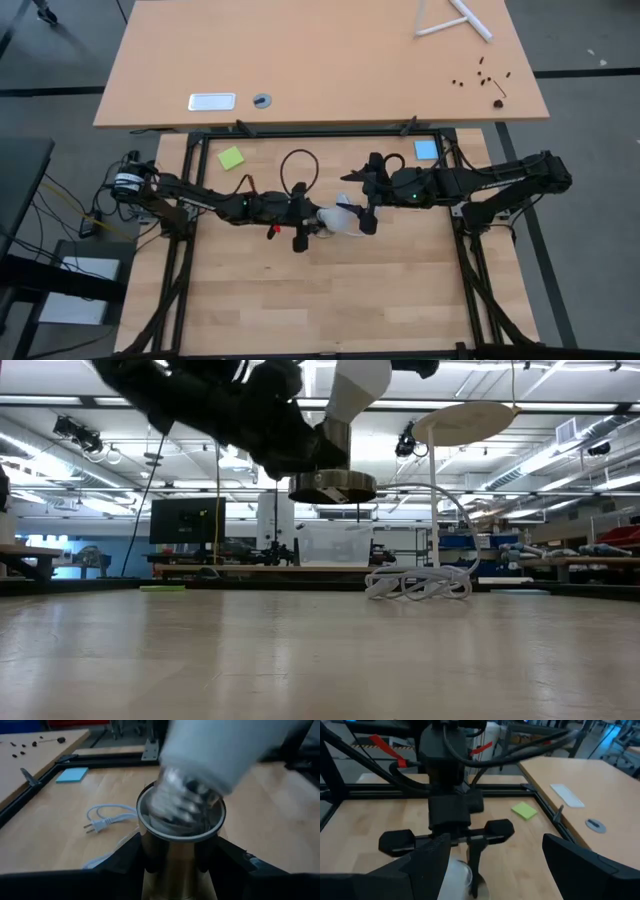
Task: Screw lightbulb
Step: Insert the lightbulb into the lamp
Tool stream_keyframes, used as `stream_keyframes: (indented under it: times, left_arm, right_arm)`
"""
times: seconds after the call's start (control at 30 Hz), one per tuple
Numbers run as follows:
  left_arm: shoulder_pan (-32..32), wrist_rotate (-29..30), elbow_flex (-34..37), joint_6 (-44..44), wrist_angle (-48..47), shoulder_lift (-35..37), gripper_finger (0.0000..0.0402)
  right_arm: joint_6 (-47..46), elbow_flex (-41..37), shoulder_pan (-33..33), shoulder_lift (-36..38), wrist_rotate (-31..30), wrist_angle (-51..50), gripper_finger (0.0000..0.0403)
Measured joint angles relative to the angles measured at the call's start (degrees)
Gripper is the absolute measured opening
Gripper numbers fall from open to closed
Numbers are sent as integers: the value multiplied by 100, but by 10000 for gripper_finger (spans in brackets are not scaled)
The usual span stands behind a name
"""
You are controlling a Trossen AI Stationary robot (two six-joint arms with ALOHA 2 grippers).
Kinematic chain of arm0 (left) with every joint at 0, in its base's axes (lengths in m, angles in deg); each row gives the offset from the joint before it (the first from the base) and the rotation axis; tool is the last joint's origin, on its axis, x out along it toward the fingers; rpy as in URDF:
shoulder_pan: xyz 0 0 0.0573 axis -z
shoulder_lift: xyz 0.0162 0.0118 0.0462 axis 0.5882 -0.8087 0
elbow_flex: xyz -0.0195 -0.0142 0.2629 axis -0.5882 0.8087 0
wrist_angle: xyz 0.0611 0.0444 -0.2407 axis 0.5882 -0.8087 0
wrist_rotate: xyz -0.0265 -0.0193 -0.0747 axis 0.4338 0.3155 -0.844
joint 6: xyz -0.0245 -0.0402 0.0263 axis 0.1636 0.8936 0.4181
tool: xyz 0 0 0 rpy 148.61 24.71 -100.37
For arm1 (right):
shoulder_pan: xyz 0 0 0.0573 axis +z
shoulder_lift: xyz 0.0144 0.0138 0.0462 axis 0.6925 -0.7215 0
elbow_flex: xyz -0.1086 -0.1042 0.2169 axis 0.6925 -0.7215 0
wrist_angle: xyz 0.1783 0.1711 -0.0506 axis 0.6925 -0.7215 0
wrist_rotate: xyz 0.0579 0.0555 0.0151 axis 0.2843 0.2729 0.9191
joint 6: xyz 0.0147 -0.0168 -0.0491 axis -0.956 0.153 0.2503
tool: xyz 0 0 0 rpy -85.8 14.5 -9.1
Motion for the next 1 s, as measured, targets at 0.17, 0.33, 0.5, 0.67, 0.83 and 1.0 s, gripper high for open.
stream_keyframes:
  times: [0.17, 0.33, 0.5, 0.67, 0.83, 1.0]
  left_arm:
    - [0, -3, 450, 222, 494, -84, 168]
    - [0, 3, 695, 390, 1002, -363, 168]
    - [-2, 310, 743, 389, 931, -573, 168]
    - [0, 368, 733, 347, 879, -577, 168]
    - [-163, 361, 738, 324, 759, -577, 168]
    - [-229, 171, 869, 400, 825, -579, 168]
  right_arm:
    - [-136, -2, -11, 0, 52, -143, 323]
    - [-208, -2, -9, 2, 175, -150, 318]
    - [-357, -4, -8, 9, 192, -475, 313]
    - [-864, -284, 58, 13, 751, -842, 314]
    - [-2059, -989, 201, -32, 1731, -528, 312]
    - [-3050, -1439, 604, -232, 1640, -217, 308]
